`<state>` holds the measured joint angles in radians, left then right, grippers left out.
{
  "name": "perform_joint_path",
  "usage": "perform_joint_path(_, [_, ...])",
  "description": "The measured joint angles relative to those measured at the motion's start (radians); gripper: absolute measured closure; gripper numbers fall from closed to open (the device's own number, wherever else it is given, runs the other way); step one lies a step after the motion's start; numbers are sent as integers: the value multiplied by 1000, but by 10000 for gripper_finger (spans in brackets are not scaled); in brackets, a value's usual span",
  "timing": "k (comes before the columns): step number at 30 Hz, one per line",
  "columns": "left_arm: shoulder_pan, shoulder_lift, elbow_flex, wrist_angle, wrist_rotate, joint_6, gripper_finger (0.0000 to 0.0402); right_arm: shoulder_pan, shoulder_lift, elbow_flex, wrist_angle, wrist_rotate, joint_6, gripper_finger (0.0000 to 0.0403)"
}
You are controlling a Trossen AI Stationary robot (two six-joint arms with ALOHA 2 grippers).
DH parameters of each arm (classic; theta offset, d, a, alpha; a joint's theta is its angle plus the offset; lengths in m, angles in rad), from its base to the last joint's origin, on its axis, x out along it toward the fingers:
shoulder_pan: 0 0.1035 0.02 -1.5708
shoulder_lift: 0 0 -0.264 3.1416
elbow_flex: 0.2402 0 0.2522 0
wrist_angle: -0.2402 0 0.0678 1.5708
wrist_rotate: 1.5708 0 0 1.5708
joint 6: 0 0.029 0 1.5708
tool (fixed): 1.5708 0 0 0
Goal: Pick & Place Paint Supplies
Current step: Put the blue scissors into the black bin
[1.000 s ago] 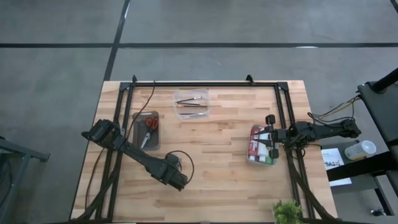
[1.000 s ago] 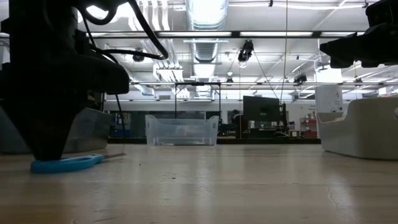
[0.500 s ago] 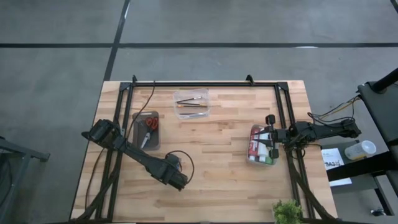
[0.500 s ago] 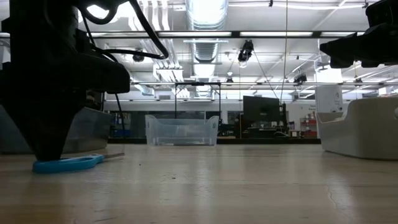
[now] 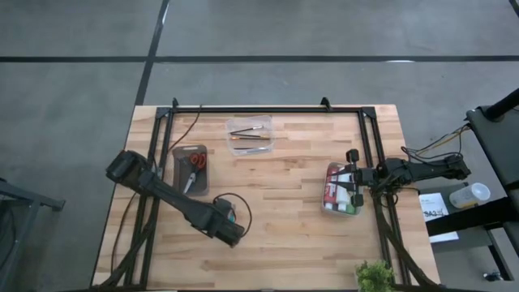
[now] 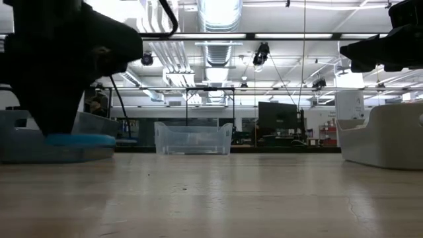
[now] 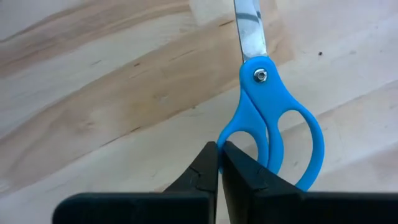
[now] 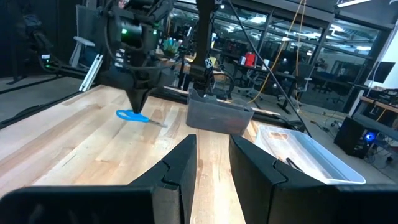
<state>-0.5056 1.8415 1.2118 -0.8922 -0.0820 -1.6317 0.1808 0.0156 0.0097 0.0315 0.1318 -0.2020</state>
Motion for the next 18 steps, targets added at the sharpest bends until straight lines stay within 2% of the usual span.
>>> perform_joint_path(8, [28,-132,-2,-114,-28,-72,388,0,0,0,0,0,0,312])
perform_joint_path(18, [86,-367,-6,-427,-102,-197,388,0,0,0,0,0,0,312])
